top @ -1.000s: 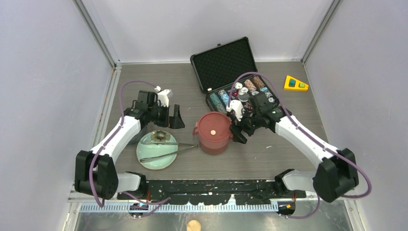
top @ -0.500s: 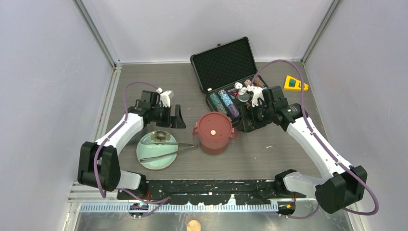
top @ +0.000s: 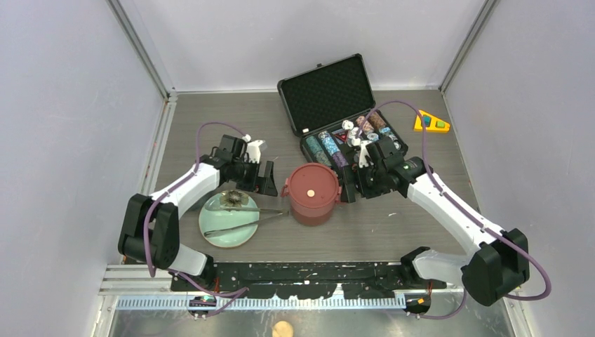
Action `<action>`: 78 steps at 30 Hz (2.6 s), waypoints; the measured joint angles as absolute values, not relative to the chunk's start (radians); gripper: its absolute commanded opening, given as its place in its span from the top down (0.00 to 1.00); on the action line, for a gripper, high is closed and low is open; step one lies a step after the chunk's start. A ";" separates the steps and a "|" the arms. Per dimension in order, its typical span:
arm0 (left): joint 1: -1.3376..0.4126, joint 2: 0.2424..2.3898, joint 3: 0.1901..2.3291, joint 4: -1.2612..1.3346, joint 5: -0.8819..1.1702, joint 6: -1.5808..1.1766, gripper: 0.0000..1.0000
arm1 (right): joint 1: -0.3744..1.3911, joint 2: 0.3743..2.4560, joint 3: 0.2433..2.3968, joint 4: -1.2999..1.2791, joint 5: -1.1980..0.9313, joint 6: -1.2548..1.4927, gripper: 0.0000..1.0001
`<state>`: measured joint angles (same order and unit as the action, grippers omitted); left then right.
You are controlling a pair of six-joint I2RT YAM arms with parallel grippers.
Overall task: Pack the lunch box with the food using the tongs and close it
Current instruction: Close the fastener on the packing box.
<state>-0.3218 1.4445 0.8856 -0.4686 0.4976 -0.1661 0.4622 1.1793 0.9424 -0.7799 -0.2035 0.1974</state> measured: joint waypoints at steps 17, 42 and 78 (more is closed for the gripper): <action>-0.322 1.449 0.888 -0.469 0.497 -0.152 0.14 | 0.447 1.296 0.993 -0.796 -0.173 0.236 0.07; -0.356 1.449 0.888 -0.469 0.499 -0.122 0.31 | 0.489 1.345 0.927 -0.784 -0.146 0.374 0.42; -0.442 1.491 0.842 -0.427 0.597 -0.167 0.49 | 0.519 1.577 1.087 -0.689 -0.144 0.337 0.43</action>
<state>-0.4416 1.4914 0.8425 -0.4267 0.5972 -0.1665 0.5194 1.5772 1.0866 -0.6888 -0.1440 0.3367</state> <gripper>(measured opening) 0.509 0.570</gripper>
